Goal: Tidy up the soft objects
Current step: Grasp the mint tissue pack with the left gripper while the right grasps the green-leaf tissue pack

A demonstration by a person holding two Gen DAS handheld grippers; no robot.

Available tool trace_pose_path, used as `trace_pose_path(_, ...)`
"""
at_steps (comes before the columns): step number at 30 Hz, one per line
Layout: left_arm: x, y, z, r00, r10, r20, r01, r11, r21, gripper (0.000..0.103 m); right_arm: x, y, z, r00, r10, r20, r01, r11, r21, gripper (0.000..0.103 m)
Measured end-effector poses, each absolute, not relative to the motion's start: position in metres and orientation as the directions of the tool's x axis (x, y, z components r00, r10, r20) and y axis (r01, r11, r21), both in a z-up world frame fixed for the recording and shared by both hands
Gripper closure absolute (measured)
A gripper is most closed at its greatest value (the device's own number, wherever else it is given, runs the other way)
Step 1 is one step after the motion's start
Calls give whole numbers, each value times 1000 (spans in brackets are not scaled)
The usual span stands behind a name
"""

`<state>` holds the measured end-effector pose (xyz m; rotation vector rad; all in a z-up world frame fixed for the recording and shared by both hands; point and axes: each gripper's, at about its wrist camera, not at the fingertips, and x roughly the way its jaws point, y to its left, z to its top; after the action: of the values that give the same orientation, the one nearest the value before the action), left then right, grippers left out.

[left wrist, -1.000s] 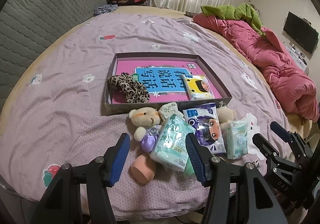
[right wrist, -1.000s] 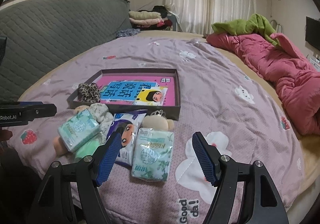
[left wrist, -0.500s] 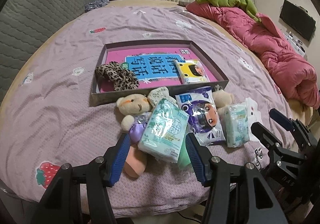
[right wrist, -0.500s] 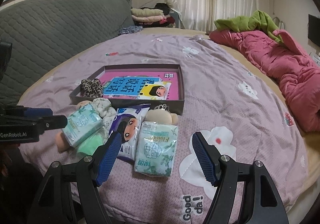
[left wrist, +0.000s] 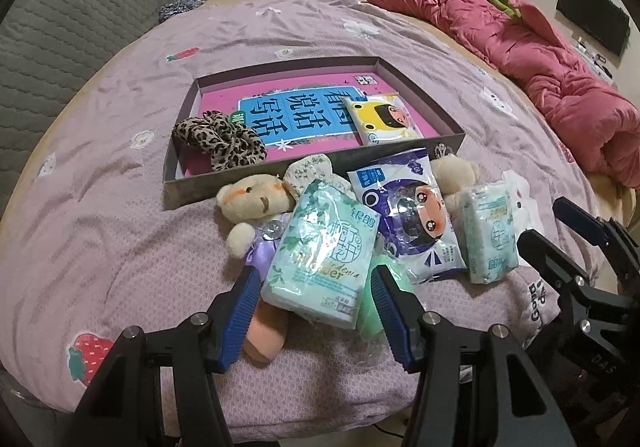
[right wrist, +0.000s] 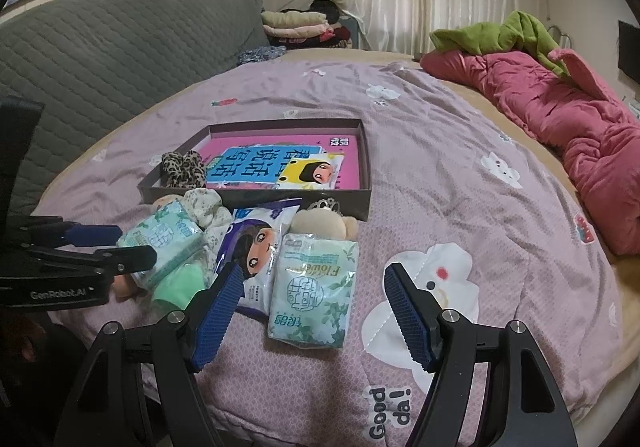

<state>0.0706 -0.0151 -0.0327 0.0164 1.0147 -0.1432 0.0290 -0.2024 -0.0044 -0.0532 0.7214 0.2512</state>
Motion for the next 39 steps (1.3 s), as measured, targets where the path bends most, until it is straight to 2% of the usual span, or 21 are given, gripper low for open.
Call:
trace_pose_path(22,80,-25,-47,510,-80,-856,147,989,-5,46,46,-204,-27,656,213,-724,-215,972,92,28)
trace_pose_path(39,91,-10,-49,496,-156,-854,120,987,-111,46,63,-195,-52,611,193,-767,-202,976,84,29)
